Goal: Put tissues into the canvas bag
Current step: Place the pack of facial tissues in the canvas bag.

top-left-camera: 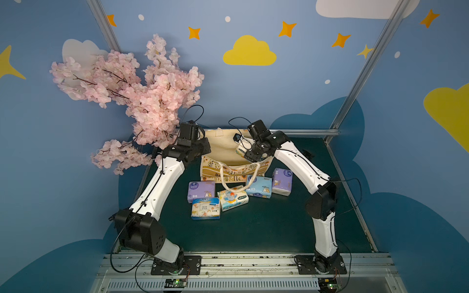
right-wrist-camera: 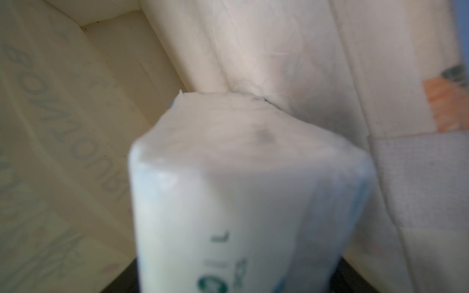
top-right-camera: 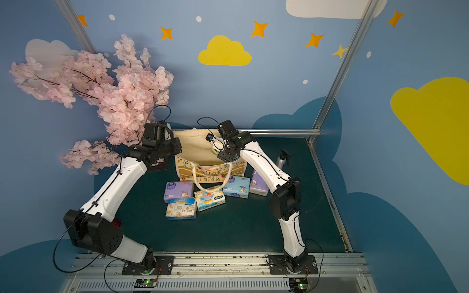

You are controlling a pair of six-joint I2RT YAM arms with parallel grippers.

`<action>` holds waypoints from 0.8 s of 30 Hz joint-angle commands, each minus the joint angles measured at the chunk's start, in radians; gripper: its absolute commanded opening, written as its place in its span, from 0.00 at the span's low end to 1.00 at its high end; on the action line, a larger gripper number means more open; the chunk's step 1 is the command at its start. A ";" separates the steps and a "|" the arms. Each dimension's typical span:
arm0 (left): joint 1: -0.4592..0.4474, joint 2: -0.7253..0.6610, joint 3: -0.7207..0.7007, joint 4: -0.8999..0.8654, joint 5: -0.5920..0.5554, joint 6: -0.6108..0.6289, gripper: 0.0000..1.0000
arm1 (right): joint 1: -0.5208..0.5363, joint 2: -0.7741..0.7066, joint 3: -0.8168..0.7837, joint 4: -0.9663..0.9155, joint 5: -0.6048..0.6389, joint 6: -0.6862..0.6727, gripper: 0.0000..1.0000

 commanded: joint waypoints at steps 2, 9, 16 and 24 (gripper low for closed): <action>0.035 -0.049 -0.044 0.104 0.089 -0.076 0.04 | -0.008 0.008 0.049 -0.036 0.065 0.018 0.82; 0.051 -0.034 -0.021 0.058 0.114 -0.047 0.04 | -0.007 -0.129 -0.046 0.092 -0.052 0.042 0.87; 0.082 -0.088 -0.117 0.205 0.197 -0.126 0.04 | 0.016 -0.173 -0.164 0.066 -0.159 -0.071 0.84; 0.085 -0.063 -0.100 0.185 0.172 -0.113 0.04 | 0.022 -0.159 -0.167 0.077 -0.059 -0.091 0.81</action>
